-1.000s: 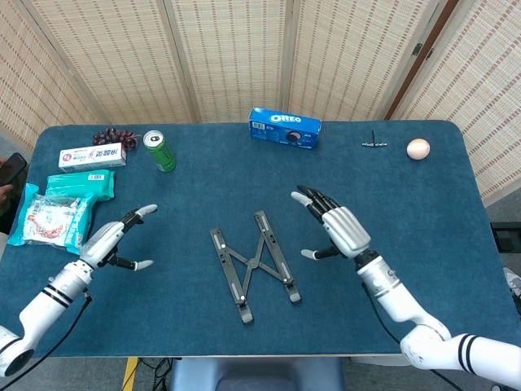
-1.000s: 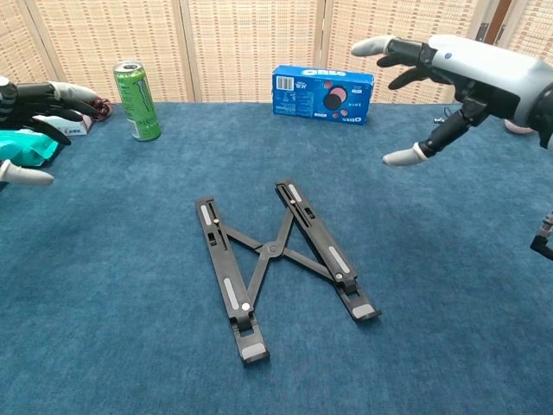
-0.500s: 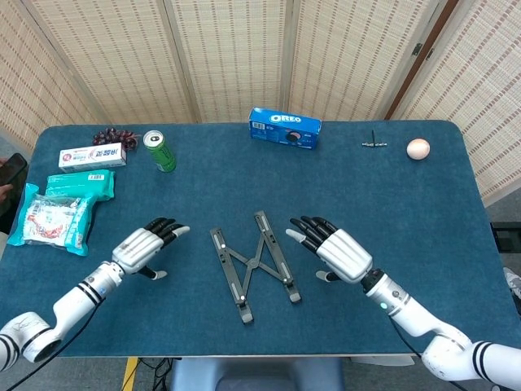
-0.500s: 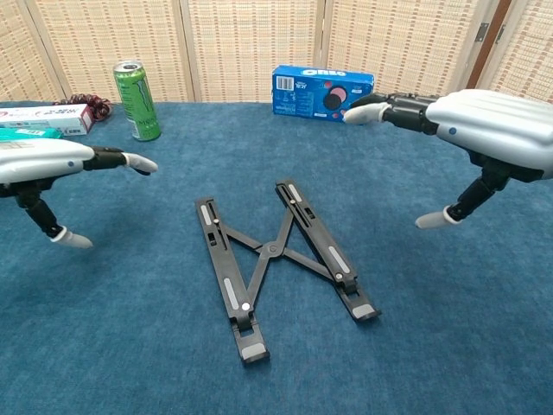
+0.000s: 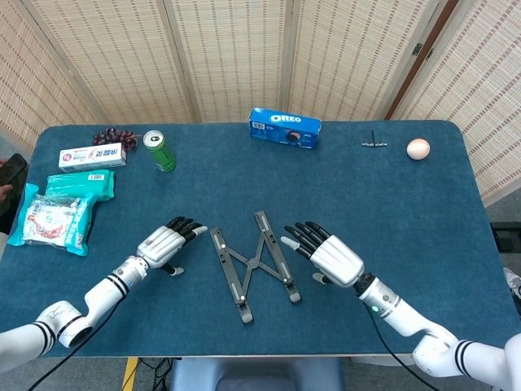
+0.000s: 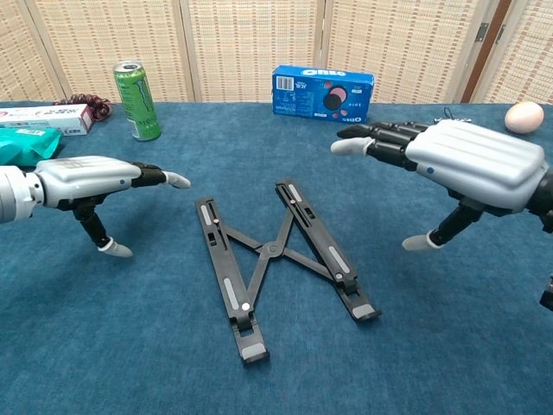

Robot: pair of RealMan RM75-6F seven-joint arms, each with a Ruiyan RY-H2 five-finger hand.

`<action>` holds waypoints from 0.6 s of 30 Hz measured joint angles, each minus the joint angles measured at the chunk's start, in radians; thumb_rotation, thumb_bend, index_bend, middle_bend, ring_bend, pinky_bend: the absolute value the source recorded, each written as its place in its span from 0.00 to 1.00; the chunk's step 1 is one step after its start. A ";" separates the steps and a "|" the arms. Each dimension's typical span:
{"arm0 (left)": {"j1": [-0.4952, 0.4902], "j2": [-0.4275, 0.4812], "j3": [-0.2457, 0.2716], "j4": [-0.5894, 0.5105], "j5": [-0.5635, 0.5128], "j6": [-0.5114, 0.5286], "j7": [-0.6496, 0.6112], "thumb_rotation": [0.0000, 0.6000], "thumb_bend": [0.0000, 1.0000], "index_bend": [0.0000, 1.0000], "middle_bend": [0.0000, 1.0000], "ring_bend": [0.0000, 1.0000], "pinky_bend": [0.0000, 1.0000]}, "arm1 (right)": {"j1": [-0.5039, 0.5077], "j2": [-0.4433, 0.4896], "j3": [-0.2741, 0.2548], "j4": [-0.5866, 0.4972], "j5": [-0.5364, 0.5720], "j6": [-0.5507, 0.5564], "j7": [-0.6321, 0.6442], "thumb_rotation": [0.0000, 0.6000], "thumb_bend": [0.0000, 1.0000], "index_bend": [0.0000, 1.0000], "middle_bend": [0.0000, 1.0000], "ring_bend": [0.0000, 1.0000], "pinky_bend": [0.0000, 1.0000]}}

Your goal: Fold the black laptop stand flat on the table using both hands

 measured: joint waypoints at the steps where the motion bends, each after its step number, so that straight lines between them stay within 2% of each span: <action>1: -0.001 -0.007 -0.004 0.008 -0.006 -0.001 -0.005 1.00 0.15 0.00 0.09 0.01 0.03 | 0.001 -0.014 -0.001 0.018 -0.003 0.002 -0.004 1.00 0.00 0.00 0.00 0.00 0.11; 10: -0.006 -0.035 -0.018 0.025 -0.036 -0.006 -0.024 1.00 0.15 0.00 0.09 0.01 0.03 | 0.006 -0.132 -0.013 0.169 -0.039 0.041 -0.058 1.00 0.00 0.00 0.00 0.00 0.08; 18: -0.018 -0.063 -0.028 0.036 -0.053 -0.024 -0.045 1.00 0.15 0.00 0.09 0.00 0.03 | 0.005 -0.187 -0.018 0.244 -0.039 0.065 -0.049 1.00 0.00 0.00 0.00 0.00 0.07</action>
